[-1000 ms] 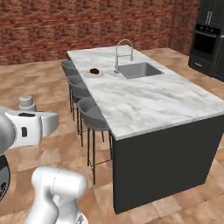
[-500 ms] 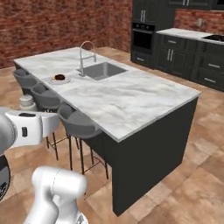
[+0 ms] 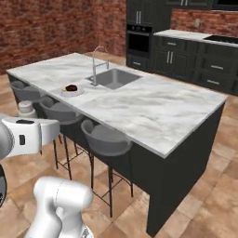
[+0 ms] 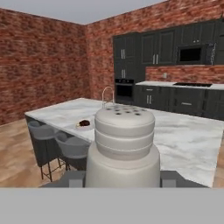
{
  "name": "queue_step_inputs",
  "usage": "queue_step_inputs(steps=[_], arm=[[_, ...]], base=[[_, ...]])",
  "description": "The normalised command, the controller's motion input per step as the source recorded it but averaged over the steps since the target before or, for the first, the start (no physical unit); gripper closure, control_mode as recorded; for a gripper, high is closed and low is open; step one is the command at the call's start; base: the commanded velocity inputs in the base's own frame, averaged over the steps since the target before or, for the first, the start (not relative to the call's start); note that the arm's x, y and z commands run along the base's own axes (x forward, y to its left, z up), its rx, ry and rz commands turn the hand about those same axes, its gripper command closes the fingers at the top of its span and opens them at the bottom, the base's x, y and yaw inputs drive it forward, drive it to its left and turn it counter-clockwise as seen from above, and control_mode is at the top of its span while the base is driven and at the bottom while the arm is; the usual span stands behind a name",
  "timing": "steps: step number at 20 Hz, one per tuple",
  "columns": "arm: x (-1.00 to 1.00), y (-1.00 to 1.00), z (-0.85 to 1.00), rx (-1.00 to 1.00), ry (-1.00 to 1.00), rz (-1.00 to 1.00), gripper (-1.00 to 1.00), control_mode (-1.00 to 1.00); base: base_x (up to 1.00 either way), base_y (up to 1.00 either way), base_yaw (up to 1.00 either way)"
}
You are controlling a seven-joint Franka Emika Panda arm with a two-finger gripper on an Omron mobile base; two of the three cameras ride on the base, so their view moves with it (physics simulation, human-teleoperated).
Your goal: Retrieve the shaker from the cabinet and place it next the steak on a plate on the dining table.
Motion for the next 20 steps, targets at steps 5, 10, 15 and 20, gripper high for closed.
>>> queue_step_inputs(steps=[5, 10, 15, 20], arm=[[0.0, 0.0, 0.0, 0.0, 0.0, 0.0, 1.0, 1.0], [0.0, 0.0, 0.0, 0.0, 0.0, 0.0, 1.0, 1.0], [0.0, 0.0, 0.0, 0.0, 0.0, 0.0, 1.0, 1.0], [0.0, 0.0, 0.0, 0.0, 0.0, 0.0, 1.0, 1.0]], base=[[0.03, 1.0, -0.28], [0.74, 1.0, -0.39], [0.98, 1.0, -0.42], [1.0, 1.0, -0.41]])
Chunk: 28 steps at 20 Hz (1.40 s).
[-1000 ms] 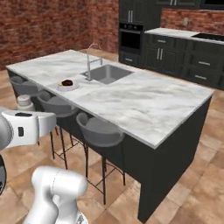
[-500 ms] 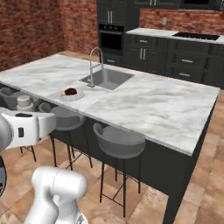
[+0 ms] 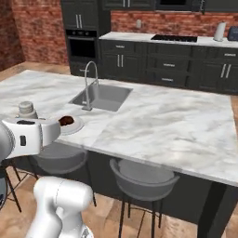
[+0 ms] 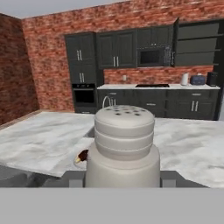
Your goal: Retrieve the shaker from the cabinet and place it next the steak on a plate on the dining table.
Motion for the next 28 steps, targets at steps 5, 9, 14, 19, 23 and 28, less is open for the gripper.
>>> queue_step_inputs(steps=[5, 9, 14, 19, 23, 28], arm=[[0.0, 0.0, 0.0, 0.0, 0.0, 0.0, 1.0, 1.0], [0.0, 0.0, 0.0, 0.0, 0.0, 0.0, 1.0, 1.0], [0.0, 0.0, 0.0, 0.0, 0.0, 0.0, 1.0, 1.0], [0.0, 0.0, 0.0, 0.0, 0.0, 0.0, 1.0, 1.0], [0.0, 0.0, 0.0, 0.0, 0.0, 0.0, 1.0, 1.0], [0.0, 0.0, 0.0, 0.0, 0.0, 0.0, 1.0, 1.0]], base=[[1.0, 1.0, -0.39], [1.0, 0.46, -0.18], [1.0, 0.0, 0.13], [0.81, 0.0, 0.54], [0.71, -0.03, 0.62], [0.76, 0.0, 0.33]])
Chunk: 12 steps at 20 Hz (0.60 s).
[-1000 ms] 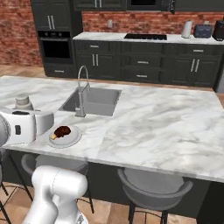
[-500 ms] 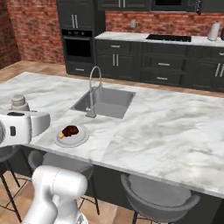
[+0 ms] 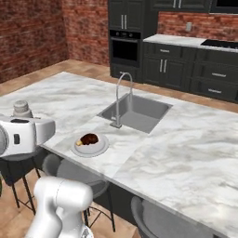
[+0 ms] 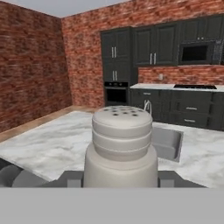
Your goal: Retrieve the shaker from the cabinet and place it next the steak on a plate on the dining table.
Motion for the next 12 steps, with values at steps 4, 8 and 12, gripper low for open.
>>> queue_step_inputs(steps=[4, 8, 12], arm=[[0.75, -0.09, 0.0, 0.0, 0.1, 0.16, 1.0, -1.0], [0.96, -0.04, -0.49, -0.02, 0.0, 0.25, 1.0, -1.0], [0.79, -0.06, -0.62, -0.06, 0.03, 0.26, 1.0, -1.0]], base=[[0.25, 0.0, 0.05], [0.0, 0.0, 0.0], [0.0, 0.0, 0.0]])
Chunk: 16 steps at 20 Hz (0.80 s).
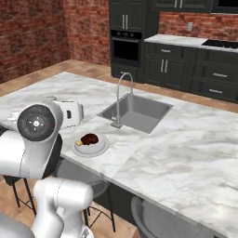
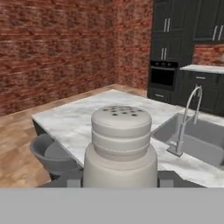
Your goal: Retrieve the shaker from the cabinet and place it next the steak on a plate on the dining table.
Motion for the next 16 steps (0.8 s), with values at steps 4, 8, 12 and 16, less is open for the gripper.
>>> queue_step_inputs(steps=[4, 8, 12, 16], arm=[[0.55, -0.19, -0.73, -0.04, 0.0, 0.25, 1.0, -1.0], [0.51, -0.31, -0.64, -0.01, 0.0, 0.27, 1.0, -1.0], [0.48, -0.34, -0.55, -0.03, -0.01, 0.22, 1.0, -1.0], [0.53, -0.36, -0.46, 0.0, 0.0, 0.13, 1.0, -1.0]], base=[[0.0, 0.0, 0.0], [0.0, 0.0, 0.0], [0.0, 0.0, 0.0], [0.0, 0.0, 0.0]])
